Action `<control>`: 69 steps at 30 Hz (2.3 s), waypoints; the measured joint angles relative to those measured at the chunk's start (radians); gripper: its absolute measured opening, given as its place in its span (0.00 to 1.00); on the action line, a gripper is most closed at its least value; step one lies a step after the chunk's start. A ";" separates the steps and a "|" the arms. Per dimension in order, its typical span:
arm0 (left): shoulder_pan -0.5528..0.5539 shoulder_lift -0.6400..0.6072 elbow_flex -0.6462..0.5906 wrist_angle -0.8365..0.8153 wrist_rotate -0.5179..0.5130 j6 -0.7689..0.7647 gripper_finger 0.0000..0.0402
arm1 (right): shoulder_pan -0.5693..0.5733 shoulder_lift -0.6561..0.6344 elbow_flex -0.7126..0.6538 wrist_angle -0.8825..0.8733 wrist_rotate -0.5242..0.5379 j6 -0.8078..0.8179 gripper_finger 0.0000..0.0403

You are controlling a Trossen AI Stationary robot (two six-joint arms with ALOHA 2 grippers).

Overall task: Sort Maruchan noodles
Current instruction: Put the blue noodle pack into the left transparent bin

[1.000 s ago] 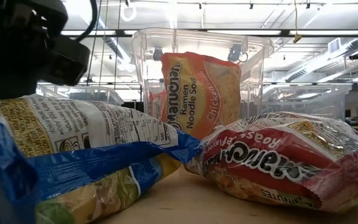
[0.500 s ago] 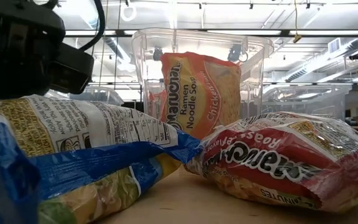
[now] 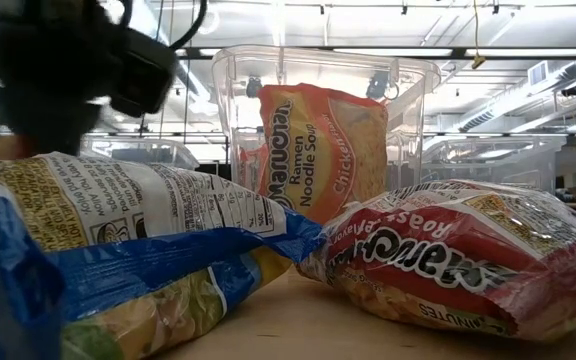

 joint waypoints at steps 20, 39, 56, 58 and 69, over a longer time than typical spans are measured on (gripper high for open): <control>-0.086 -0.026 0.000 -0.095 -0.108 -0.157 0.51 | 0.000 0.000 0.000 -0.031 -0.008 0.026 0.65; -0.113 0.133 0.001 0.158 -0.158 -0.127 0.42 | 0.000 0.000 0.000 -0.095 -0.009 0.072 0.65; -0.015 0.065 0.000 0.131 0.004 -0.023 0.01 | -0.001 0.000 0.000 -0.094 -0.001 0.000 0.65; 0.022 -0.013 0.007 0.061 0.024 0.022 0.01 | -0.002 0.000 0.000 -0.094 0.000 -0.016 0.65; 0.309 -0.409 0.286 -0.819 -0.029 0.470 0.00 | -0.029 0.000 0.000 -0.095 0.000 0.003 0.65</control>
